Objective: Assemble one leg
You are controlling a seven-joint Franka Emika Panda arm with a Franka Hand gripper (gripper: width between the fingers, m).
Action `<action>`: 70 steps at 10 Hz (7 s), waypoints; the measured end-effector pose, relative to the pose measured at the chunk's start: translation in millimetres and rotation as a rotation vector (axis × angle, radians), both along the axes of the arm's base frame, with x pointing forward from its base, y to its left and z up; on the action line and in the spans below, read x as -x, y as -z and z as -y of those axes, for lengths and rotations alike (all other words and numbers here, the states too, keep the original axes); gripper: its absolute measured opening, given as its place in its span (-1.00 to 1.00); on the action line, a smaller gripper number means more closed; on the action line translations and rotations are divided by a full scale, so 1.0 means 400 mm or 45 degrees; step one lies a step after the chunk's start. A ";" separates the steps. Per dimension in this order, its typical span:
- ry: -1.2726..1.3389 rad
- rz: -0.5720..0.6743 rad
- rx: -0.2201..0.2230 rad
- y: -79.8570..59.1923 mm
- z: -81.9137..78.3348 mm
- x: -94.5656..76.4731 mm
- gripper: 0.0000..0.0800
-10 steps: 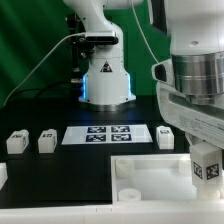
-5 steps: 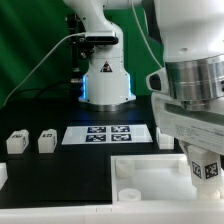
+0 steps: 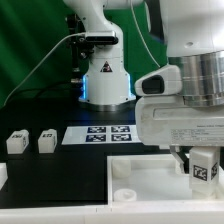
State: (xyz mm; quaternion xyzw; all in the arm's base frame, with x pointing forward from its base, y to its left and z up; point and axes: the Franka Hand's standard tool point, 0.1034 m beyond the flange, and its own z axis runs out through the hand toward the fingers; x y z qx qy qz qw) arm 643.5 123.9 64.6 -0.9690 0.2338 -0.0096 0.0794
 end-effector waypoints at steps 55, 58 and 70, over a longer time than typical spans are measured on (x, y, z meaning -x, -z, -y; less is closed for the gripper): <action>1.140 -0.116 -0.109 0.011 -0.012 0.045 -0.31; 1.513 -0.148 -0.146 0.012 -0.014 0.036 -0.31; 0.286 0.005 0.015 0.001 -0.027 0.052 0.62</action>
Offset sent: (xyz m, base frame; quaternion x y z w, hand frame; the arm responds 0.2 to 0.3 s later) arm -0.0079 -0.0031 0.0028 -0.0050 -0.0098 -0.2237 0.9746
